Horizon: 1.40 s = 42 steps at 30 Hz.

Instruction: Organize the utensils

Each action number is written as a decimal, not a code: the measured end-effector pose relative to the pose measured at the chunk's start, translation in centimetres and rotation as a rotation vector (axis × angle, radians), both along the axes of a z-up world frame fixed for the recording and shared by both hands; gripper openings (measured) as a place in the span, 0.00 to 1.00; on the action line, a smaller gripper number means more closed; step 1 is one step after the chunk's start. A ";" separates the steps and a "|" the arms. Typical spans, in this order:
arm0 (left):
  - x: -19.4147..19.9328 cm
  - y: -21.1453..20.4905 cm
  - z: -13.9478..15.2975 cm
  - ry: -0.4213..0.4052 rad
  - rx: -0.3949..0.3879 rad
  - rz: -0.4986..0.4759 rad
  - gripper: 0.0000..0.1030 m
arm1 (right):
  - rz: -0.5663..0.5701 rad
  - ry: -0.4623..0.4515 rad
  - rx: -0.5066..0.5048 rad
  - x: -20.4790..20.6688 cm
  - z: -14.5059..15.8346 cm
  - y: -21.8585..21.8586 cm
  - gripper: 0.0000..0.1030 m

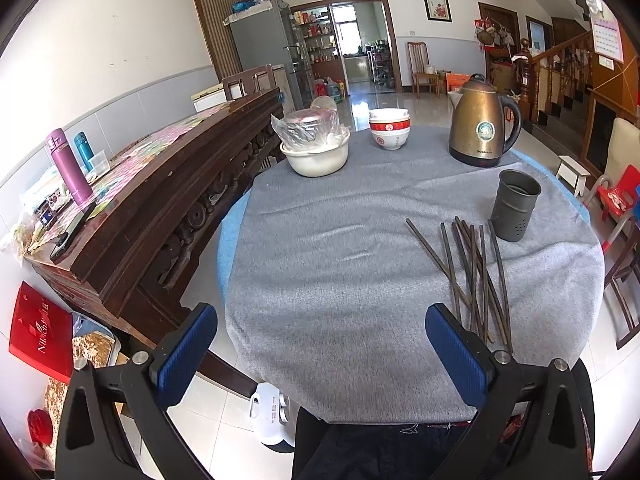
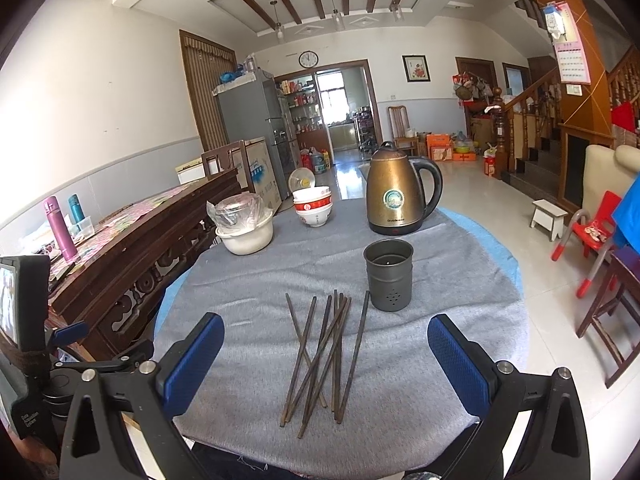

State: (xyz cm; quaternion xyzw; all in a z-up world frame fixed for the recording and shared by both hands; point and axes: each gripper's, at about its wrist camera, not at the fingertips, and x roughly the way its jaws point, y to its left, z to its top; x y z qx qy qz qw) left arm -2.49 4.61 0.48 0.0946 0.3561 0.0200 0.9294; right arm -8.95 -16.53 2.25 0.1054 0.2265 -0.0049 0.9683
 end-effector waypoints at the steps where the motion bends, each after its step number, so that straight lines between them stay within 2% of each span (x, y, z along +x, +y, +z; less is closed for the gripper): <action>1: 0.3 -0.1 -0.1 0.003 0.002 0.002 1.00 | 0.004 0.005 0.005 0.5 -0.1 -0.1 1.00; 4: 1.4 -0.2 -0.5 0.016 0.004 0.007 1.00 | 0.019 0.020 0.021 2.0 -0.6 -0.6 0.99; 6: 2.4 -0.4 -0.9 0.029 0.004 0.010 1.00 | 0.036 0.046 0.043 3.1 -0.8 -1.0 0.94; 9: 4.1 -0.6 -1.7 0.077 -0.026 -0.011 1.00 | 0.057 0.082 0.050 5.7 -1.7 -1.7 0.82; 11: 5.8 -0.8 -2.5 0.130 -0.065 -0.036 1.00 | 0.063 0.128 0.065 8.0 -2.8 -2.5 0.69; 13: 7.9 -0.9 -3.5 0.188 -0.113 -0.061 1.00 | 0.062 0.178 0.099 10.3 -3.9 -3.5 0.60; 17: 13.0 -1.2 -5.8 0.314 -0.210 -0.079 1.00 | 0.052 0.332 0.134 16.1 -7.9 -5.3 0.41; 20: 16.7 -2.0 -7.4 0.382 -0.249 -0.086 0.94 | 0.045 0.427 0.147 19.4 -10.7 -5.7 0.38; 22: 19.0 -2.7 -8.7 0.443 -0.282 -0.094 0.82 | 0.050 0.459 0.162 20.7 -12.2 -5.7 0.36; 24: 21.5 -3.6 -10.1 0.513 -0.321 -0.113 0.71 | 0.037 0.496 0.134 22.3 -13.8 -5.3 0.35; 25: 22.2 -3.6 -10.6 0.537 -0.329 -0.107 0.67 | 0.030 0.514 0.129 22.6 -14.1 -5.1 0.32; 26: 23.2 -3.8 -11.2 0.568 -0.345 -0.095 0.58 | 0.026 0.535 0.134 23.3 -14.9 -5.0 0.28; 27: 24.0 -4.1 -11.7 0.596 -0.372 -0.093 0.55 | 0.022 0.549 0.134 23.6 -15.2 -5.0 0.27; 32: 27.1 -5.2 -13.9 0.694 -0.419 -0.065 0.55 | -0.031 0.592 0.108 25.0 -16.9 -5.0 0.27; 36: 28.8 -6.1 -15.1 0.725 -0.418 -0.045 0.55 | -0.053 0.595 0.078 25.7 -17.4 -4.9 0.26; 39: 29.5 -6.9 -16.0 0.751 -0.412 -0.040 0.55 | -0.064 0.589 0.059 26.0 -17.5 -4.9 0.16; 40: 29.5 -7.2 -15.8 0.729 -0.402 -0.038 0.55 | -0.066 0.587 0.055 26.0 -17.5 -4.9 0.10; 42: 29.7 -7.8 -15.8 0.730 -0.399 -0.040 0.55 | -0.059 0.579 0.065 25.9 -17.6 -5.3 0.08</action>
